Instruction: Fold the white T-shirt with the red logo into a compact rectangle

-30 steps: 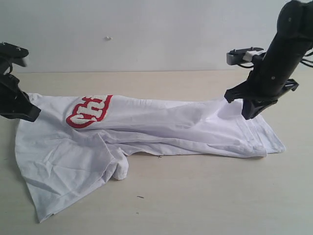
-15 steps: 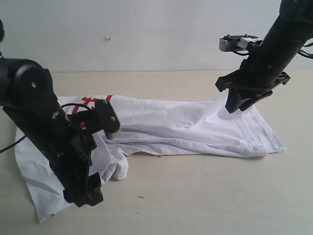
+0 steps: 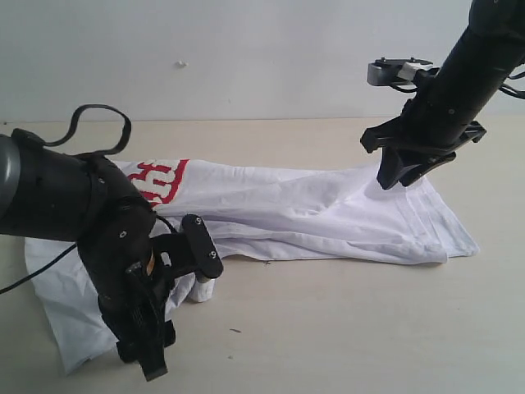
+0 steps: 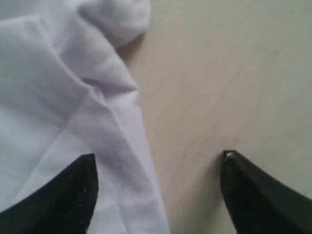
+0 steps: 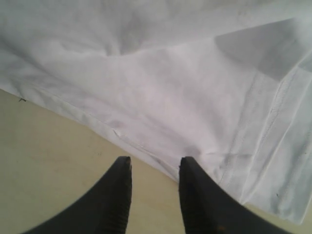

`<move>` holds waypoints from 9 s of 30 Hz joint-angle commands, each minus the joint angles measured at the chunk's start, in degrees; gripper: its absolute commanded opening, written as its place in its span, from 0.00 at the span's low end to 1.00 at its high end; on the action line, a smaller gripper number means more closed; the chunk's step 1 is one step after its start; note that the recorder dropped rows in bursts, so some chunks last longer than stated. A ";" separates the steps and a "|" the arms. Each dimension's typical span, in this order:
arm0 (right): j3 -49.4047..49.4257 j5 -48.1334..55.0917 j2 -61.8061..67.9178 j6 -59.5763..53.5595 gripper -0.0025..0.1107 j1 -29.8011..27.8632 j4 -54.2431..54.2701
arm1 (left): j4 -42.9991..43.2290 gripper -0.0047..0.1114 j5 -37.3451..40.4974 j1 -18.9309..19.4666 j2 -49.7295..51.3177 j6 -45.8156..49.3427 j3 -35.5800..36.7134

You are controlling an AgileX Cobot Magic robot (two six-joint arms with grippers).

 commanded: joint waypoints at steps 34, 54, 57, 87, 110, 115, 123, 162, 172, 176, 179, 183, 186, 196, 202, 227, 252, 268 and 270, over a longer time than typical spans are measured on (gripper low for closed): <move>0.02 -0.08 -0.59 -1.18 0.33 0.08 0.82 | -6.38 0.04 24.80 -0.57 -4.84 16.43 0.15; 0.02 -1.56 -0.59 -1.58 0.33 0.08 1.08 | 14.31 0.04 -7.18 7.03 -15.60 17.39 -2.67; 0.02 -2.92 -0.59 -2.52 0.33 0.08 1.08 | 10.68 0.04 -9.56 10.62 -14.72 18.82 -2.67; 0.02 -2.81 -0.59 -3.15 0.33 0.08 1.08 | -2.36 0.68 -16.31 15.61 -12.01 20.75 -2.67; 0.02 -1.62 -0.59 -3.57 0.33 0.08 2.06 | -24.13 0.58 -5.96 21.45 -16.88 23.49 -6.81; 0.02 -1.62 -0.59 -3.57 0.33 0.08 2.06 | -29.29 0.58 -10.49 24.11 -15.67 23.73 -6.91; 0.02 -1.36 -0.59 -3.57 0.33 0.08 2.05 | -36.64 0.37 10.58 16.90 -19.37 40.41 -5.96; 0.02 -1.72 -0.59 -4.19 0.33 0.08 3.49 | -12.30 0.12 -39.53 9.82 -11.76 36.55 10.65; 0.02 -1.89 -0.59 -4.90 0.33 0.08 3.49 | -13.57 0.18 -33.87 9.82 -13.69 39.01 8.63; 0.02 -2.47 -0.59 -5.07 0.33 0.08 3.49 | -11.90 0.20 -16.68 9.82 -15.78 38.82 7.28; 0.02 -1.11 -0.70 -5.07 0.33 0.08 3.49 | -11.90 0.20 -11.24 9.82 -16.13 36.98 7.28; -0.97 0.65 -2.03 -4.95 0.32 0.08 3.49 | -11.90 0.20 -7.36 9.82 -15.66 36.86 7.60; -1.53 0.68 -4.45 -4.82 0.31 0.08 3.80 | -11.57 0.20 -9.09 9.82 -15.21 36.86 9.34; -1.30 0.61 -7.10 -5.05 0.30 0.11 6.07 | -7.15 0.22 -23.63 10.01 -11.06 36.75 12.00; -1.30 0.36 -7.10 -5.06 0.30 0.11 6.07 | -5.14 0.49 -26.43 12.11 -7.66 35.75 12.12; -1.30 -1.24 -7.10 -5.52 0.30 0.11 6.30 | -1.60 0.14 -41.89 13.74 -10.58 40.44 10.32; -1.30 0.13 -7.10 -5.10 0.27 0.11 6.30 | -20.43 0.32 -25.45 20.59 -13.83 30.27 3.06; 9.05 -7.58 -3.94 5.50 0.02 3.84 -12.56 | -18.19 0.04 -5.79 27.02 -12.51 -5.65 6.01; 9.05 -7.84 -0.70 7.03 0.02 3.72 -14.87 | -18.09 0.04 -4.56 29.88 -10.44 -6.33 6.17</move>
